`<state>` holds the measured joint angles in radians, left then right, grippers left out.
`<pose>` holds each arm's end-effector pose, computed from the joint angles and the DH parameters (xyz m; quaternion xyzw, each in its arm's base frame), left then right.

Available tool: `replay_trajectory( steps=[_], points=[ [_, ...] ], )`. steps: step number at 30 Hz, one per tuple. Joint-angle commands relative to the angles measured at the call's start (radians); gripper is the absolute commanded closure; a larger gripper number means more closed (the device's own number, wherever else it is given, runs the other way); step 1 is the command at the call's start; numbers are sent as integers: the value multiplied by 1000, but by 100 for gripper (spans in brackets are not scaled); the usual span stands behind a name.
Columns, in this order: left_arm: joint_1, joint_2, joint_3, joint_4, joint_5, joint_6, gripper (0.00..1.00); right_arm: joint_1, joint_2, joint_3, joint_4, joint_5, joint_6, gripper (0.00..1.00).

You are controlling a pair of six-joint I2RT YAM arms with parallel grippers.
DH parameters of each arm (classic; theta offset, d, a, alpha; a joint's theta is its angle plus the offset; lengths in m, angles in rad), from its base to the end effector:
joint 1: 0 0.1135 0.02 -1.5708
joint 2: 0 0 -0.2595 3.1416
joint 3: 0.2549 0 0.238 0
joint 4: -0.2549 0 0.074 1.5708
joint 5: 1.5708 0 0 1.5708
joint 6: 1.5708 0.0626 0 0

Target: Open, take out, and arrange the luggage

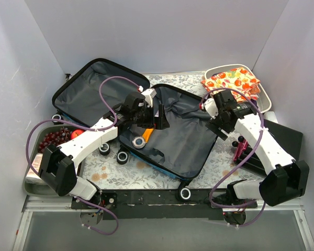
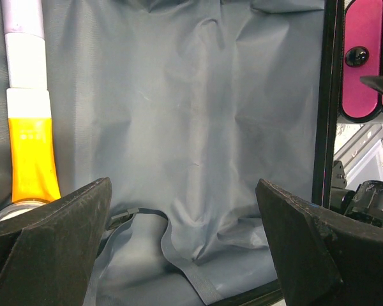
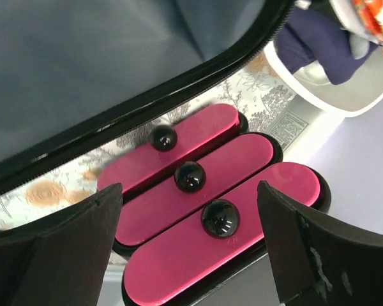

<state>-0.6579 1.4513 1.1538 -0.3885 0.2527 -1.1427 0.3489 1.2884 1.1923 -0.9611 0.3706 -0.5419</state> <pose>0.2523 -0.2148 0.2757 -0.1628 0.8833 -0.4035 0.1747 0.2405 0.0634 0.2851 -0.3673 0.8781 -0.2014 0.2313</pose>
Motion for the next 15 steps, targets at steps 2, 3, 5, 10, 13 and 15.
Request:
replay_trajectory(
  steps=[2,3,5,10,13,15],
  points=[
    [-5,-12,26,-19,-9,23,2,-17,58,21,-111,65,-158,8],
    [-5,-15,23,-20,-13,23,2,-24,64,17,-108,67,-165,8],
    [-5,-26,15,-24,-33,23,2,-50,74,13,-100,106,-153,8],
    [-5,-39,7,-20,-47,24,2,-77,84,13,-107,146,-145,12],
    [-5,-45,7,-21,-53,24,2,-115,104,-6,-110,149,-136,15],
    [-5,-49,6,-23,-62,24,2,-134,115,-7,-110,163,-122,24]
  ],
)
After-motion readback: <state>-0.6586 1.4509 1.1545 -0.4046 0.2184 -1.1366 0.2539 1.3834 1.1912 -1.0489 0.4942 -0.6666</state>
